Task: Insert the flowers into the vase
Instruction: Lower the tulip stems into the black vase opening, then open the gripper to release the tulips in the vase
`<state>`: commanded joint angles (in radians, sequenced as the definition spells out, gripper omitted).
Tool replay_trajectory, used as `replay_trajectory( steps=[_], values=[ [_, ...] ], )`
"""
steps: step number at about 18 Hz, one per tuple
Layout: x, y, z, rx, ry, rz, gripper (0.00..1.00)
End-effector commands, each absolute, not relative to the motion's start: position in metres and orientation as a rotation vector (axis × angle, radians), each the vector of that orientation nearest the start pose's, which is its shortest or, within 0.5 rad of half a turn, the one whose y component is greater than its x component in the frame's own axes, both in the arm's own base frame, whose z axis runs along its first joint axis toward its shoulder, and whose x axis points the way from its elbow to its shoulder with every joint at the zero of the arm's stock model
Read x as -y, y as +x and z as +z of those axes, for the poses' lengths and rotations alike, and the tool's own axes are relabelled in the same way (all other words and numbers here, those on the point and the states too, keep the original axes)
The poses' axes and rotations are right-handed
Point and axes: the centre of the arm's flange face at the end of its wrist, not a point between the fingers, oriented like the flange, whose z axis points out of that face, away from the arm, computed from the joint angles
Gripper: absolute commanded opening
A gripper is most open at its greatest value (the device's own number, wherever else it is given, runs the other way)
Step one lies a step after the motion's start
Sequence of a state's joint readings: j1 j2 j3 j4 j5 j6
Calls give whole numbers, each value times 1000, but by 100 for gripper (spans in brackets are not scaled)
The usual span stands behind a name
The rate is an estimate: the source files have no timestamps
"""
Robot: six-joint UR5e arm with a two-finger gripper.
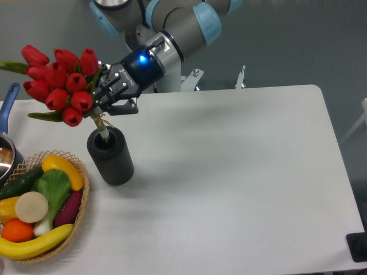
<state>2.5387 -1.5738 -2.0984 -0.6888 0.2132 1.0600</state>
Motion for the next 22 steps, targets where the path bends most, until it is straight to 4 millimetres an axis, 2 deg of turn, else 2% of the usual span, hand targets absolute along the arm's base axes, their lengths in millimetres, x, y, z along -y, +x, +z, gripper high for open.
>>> replay_trajectory(
  steps=[5, 8, 11, 14, 19, 22],
  values=[
    [-438, -230, 394, -324, -1773, -506, 7],
    [-438, -229, 375, -345, -1771, -501, 9],
    [-438, -229, 349, -396, -1763, -477, 15],
    [-439, -231, 335, -384, -1772, -496, 17],
    [-442, -238, 314, -397, -1776, -495, 46],
    [-435, -239, 303, -368, -1786, -506, 63]
  ],
)
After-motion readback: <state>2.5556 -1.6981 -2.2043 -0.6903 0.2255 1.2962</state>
